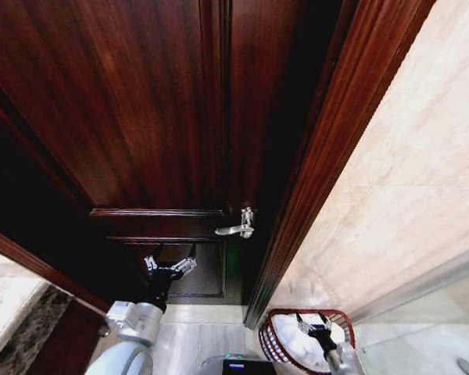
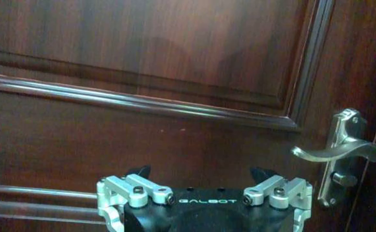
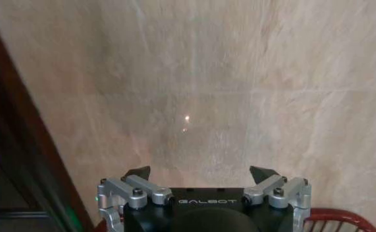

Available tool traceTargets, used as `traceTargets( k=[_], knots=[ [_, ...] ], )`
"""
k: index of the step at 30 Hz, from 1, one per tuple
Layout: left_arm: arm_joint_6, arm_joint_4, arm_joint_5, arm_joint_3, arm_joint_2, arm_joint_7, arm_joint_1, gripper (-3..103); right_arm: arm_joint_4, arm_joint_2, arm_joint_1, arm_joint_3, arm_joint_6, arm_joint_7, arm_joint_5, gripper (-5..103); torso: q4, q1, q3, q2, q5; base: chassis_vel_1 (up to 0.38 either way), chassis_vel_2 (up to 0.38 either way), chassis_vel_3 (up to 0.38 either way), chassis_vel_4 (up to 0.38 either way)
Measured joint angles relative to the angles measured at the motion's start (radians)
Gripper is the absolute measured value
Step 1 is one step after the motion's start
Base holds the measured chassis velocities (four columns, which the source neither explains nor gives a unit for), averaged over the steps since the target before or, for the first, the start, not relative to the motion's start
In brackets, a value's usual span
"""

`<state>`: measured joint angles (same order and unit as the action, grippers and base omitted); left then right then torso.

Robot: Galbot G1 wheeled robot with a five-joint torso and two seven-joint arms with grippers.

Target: Discard the used towel into the hamper.

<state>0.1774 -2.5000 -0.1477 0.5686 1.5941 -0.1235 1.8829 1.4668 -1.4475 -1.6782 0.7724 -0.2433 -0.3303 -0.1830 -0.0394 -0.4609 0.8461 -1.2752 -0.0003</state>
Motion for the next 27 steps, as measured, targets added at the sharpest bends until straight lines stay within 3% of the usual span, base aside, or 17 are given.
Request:
traceTargets(
  k=[7,18,27],
  knots=[
    [0.000,0.000,0.000,0.000,0.000,0.000,0.000,100,0.164,-0.035,-0.113,0.005,-0.038,0.044,-0.033,100,0.0000,0.000,0.000,0.000,0.0002,0.000,0.000,0.000,0.000],
    [0.000,0.000,0.000,0.000,0.000,0.000,0.000,100,0.558,-0.100,-0.263,0.007,-0.058,0.069,-0.023,100,-0.0002,0.000,0.000,0.000,0.0000,0.000,0.000,0.000,0.000],
    [0.000,0.000,0.000,0.000,0.000,0.000,0.000,100,0.724,-0.113,-0.322,0.020,-0.059,0.080,-0.020,100,0.0000,0.000,0.000,0.000,0.0003,0.000,0.000,0.000,0.000]
  ],
)
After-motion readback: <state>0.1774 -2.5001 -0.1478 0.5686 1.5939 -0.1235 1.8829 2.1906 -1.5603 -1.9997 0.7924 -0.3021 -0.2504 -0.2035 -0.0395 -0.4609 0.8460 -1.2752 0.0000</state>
